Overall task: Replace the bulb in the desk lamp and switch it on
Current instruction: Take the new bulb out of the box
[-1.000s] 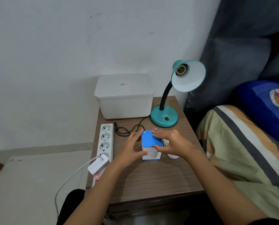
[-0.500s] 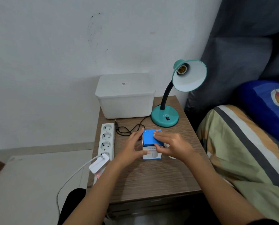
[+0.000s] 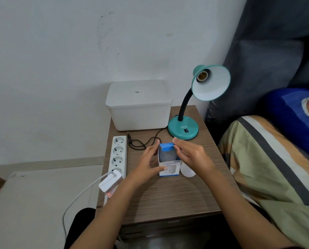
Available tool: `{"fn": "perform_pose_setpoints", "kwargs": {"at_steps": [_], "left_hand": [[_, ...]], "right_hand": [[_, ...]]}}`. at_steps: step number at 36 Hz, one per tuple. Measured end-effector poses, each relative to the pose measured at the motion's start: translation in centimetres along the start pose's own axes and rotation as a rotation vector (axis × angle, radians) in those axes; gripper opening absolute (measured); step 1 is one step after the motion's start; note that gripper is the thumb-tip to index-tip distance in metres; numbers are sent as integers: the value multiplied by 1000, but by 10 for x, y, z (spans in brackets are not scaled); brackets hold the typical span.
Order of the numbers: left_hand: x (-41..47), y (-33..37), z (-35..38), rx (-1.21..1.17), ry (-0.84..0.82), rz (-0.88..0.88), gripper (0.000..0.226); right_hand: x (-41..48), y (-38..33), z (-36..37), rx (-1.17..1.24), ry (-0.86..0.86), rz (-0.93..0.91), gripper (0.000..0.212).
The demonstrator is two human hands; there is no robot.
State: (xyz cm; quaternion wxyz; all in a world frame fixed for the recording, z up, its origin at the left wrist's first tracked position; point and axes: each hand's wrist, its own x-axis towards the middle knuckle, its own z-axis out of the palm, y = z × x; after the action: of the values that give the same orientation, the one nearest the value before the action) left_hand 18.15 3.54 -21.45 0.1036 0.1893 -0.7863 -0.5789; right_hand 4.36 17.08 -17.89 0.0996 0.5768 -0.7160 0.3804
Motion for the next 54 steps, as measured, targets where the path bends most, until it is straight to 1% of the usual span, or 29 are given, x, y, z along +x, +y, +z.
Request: {"fn": "perform_pose_setpoints", "kwargs": {"at_steps": [6, 9, 11, 14, 18, 22, 26, 27, 28, 31, 33, 38, 42, 48, 50, 54], "left_hand": [[-2, 0, 4, -54, 6, 5, 91], [-1, -1, 5, -78, 0, 18, 91], [-1, -1, 5, -77, -1, 11, 91], [-1, -1, 4, -60, 2, -5, 93], [-1, -1, 4, -46, 3, -19, 92], [-1, 0, 2, -56, -6, -28, 90], [-2, 0, 2, -58, -12, -33, 91], [-1, 0, 2, -57, -13, -29, 91], [-1, 0, 3, -55, -12, -27, 91], [1, 0, 3, -61, -5, -32, 92], [2, -1, 3, -62, -6, -32, 92], [2, 1, 5, -68, 9, -32, 92], [3, 1, 4, -44, 9, -28, 92], [3, -1, 4, -31, 5, -21, 93], [3, -1, 4, -30, 6, -19, 93], [4, 3, 5, -20, 3, -18, 93]], "right_hand": [[31, -2, -2, 61, 99, 203, 17], [41, -1, 0, 117, 146, 318, 18], [48, -1, 3, 140, 159, 371, 18], [56, 0, 6, 209, 170, 500, 19], [61, 4, 11, 232, 204, 605, 24], [52, 1, 11, 231, 262, 645, 30], [30, -4, 5, 196, 304, 558, 26], [25, -6, 2, 200, 273, 532, 24], [22, -8, 1, 204, 202, 508, 23], [21, -15, -2, 191, -139, 487, 29], [26, -16, -1, 126, -305, 486, 38], [41, -20, 1, -35, -502, 519, 49], [48, -23, 6, -149, -573, 562, 55], [51, -27, 8, -241, -602, 532, 39], [52, -26, 9, -230, -595, 540, 42], [52, -21, 5, -168, -565, 546, 54]]}}
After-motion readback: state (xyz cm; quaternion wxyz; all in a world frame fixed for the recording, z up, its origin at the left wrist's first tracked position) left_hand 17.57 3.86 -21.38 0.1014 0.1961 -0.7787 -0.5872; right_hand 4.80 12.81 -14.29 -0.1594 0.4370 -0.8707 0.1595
